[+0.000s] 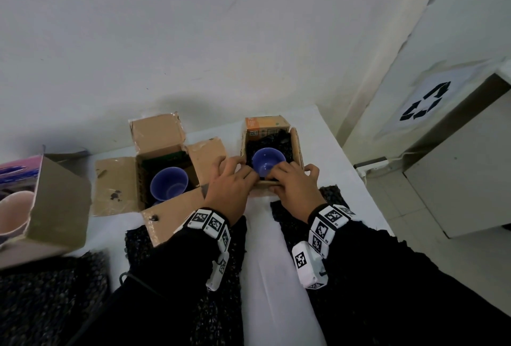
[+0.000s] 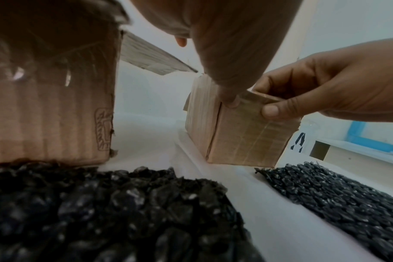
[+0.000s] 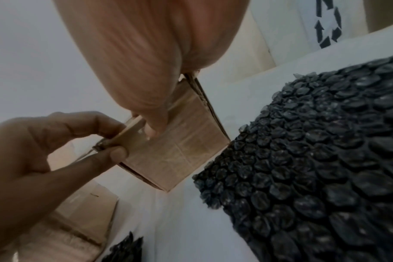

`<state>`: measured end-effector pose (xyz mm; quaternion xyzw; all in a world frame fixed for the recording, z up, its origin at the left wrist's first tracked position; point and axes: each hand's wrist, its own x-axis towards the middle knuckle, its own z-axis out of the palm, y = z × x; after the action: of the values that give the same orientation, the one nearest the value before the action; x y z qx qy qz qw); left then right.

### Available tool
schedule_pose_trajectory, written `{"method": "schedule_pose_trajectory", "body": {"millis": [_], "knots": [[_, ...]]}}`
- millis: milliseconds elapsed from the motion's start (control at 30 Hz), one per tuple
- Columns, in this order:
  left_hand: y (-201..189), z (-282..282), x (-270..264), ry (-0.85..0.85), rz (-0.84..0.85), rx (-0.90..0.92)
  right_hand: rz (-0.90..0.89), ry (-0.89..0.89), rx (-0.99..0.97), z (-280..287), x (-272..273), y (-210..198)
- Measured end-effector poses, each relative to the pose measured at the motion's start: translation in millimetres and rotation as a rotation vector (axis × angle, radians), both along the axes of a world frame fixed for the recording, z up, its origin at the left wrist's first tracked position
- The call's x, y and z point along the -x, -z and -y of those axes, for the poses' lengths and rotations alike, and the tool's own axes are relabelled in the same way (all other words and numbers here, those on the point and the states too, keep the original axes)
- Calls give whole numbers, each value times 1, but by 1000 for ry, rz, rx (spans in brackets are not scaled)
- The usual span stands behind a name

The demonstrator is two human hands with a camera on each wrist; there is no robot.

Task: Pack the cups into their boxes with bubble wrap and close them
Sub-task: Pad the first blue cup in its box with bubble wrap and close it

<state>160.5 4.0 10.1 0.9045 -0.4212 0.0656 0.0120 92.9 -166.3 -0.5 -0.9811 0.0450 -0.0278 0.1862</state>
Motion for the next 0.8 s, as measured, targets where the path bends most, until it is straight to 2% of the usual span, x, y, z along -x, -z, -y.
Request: {"method": "schedule_pose_trajectory", "body": {"millis": [133,267,433,600,700,800], "knots": [[1,-1,-1,3,17,12,119,-32,-60,5,3,5],[2,-1,2,24,-1,-17,172,-77,-13,8,6,9],[-23,10,9,-60,-67,-190,95,-121,213,9,1,3],[-33,31,16,-160,-71,-370,-17,-177,322,11,-2,-11],[-34,32,13,-130,-133,-345,-90,-191,313,9,1,-19],[-30,20,0,-52,-187,-184,-156,-104,140,11,-6,-32]]}}
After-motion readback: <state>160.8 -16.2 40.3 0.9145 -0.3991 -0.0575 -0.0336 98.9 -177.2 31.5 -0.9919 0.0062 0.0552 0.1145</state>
